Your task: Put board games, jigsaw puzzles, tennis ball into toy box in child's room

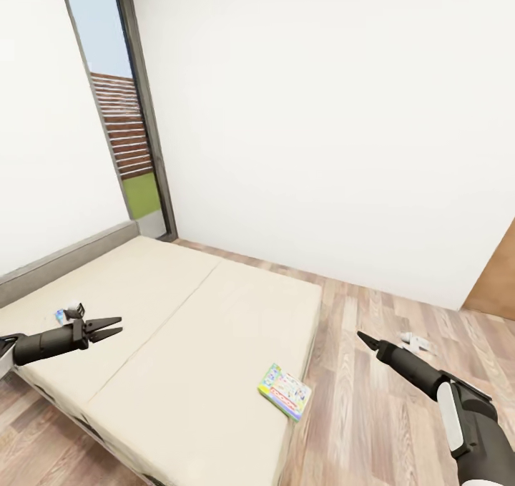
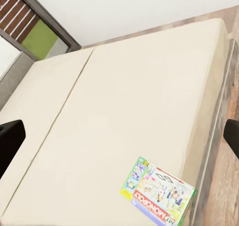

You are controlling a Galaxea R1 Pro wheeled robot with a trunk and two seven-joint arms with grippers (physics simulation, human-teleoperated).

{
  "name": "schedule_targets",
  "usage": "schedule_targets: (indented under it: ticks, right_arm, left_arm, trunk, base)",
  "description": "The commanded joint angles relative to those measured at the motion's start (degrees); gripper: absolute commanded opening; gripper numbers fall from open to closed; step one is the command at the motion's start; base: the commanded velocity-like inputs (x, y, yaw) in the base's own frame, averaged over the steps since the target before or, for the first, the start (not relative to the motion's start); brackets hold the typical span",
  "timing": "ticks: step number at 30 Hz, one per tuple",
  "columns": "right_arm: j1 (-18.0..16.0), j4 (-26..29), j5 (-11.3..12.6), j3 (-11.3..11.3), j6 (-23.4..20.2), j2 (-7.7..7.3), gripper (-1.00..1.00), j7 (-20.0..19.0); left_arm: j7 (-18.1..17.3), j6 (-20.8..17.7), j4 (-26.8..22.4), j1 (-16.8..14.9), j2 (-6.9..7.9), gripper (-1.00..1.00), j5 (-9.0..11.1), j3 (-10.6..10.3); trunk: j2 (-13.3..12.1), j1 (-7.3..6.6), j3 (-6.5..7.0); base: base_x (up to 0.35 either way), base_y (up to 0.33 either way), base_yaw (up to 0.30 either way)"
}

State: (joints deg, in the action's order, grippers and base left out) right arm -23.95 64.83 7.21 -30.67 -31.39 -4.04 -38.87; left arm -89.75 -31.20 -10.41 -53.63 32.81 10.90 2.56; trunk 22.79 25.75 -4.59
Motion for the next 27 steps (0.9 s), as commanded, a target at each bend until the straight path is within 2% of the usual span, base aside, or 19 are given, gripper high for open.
schedule_targets:
  ticks: [1,11,18,22,27]
  right_arm:
    - [0.0,0.0,0.4,-0.1,-0.5,0.0,1.0,-0.1]
    - [0.0,0.0,0.4,-0.1,-0.4,-0.01,1.0,-0.1]
    - [0.0,0.0,0.4,-0.1,-0.4,-0.01,1.0,-0.1]
    - [0.0,0.0,0.4,-0.1,-0.4,-0.01,1.0,-0.1]
    - [0.0,0.0,0.4,-0.1,-0.4,-0.01,1.0,-0.1]
  left_arm:
    - [-0.3,-0.6,0.0,-0.1,-0.02,1.0,-0.4,0.2]
    - [-0.3,-0.6,0.0,-0.1,-0.09,1.0,-0.4,0.2]
    - [-0.3,-0.5,0.0,-0.1,-0.22,1.0,-0.4,0.2]
    - [-0.3,-0.5,0.0,-0.1,-0.35,1.0,-0.4,0.2]
    - [-0.3,-0.5,0.0,-0.1,-0.37,1.0,-0.4,0.2]
  trunk:
    - [0.1,0.04,-0.13]
    - [0.1,0.04,-0.13]
    - [0.1,0.04,-0.13]
    - [0.1,0.04,-0.13]
    - [0.1,0.04,-0.13]
  base:
    - [0.0,0.0,0.291]
    - [0.0,-0.016,0.292]
    - [0.0,-0.196,0.288]
    - [0.0,-0.228,0.12]
    - [0.0,-0.056,0.024]
